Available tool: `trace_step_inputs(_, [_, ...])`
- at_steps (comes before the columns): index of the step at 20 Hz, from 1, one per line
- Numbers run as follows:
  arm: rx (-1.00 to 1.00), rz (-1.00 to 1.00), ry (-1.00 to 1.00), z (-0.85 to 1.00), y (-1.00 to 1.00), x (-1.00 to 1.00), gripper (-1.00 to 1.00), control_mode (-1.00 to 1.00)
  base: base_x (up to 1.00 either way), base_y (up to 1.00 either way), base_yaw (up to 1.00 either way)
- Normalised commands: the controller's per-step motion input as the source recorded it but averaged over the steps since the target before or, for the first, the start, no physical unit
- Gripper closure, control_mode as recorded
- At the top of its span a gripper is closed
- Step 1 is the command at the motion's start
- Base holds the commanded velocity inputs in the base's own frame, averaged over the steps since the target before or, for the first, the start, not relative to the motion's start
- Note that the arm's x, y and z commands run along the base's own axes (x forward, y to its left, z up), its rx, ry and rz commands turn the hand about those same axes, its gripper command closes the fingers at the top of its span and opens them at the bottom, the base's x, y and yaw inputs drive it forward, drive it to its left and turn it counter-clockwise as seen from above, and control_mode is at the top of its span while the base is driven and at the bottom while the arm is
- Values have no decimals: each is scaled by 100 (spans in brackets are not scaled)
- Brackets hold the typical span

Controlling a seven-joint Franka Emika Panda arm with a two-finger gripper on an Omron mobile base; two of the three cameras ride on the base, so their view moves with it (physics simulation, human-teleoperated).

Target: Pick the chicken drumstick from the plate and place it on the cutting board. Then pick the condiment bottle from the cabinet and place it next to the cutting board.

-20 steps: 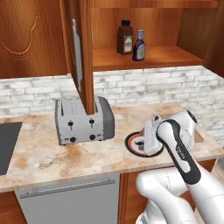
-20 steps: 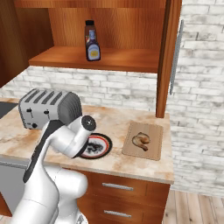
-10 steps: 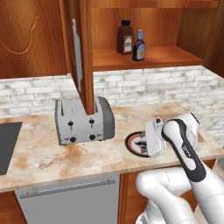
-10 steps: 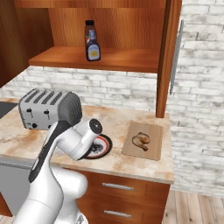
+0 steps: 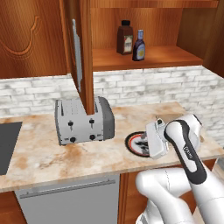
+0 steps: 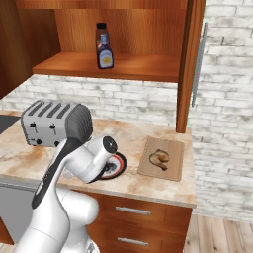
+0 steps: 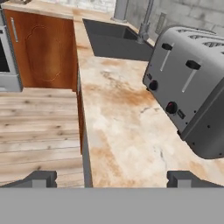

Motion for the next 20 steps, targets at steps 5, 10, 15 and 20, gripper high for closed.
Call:
trace_step_inputs(5, [1, 0, 0, -1, -3, 0, -100, -100, 0, 0, 0])
trace_step_inputs(10, [13, 0, 0, 0, -11, 3, -100, -100, 0, 0, 0])
trace_step_inputs(15, [26, 0, 0, 0, -11, 0, -100, -100, 0, 0, 0])
trace_step_inputs(20, [29, 0, 0, 3, -2, 0, -100, -100, 0, 0, 0])
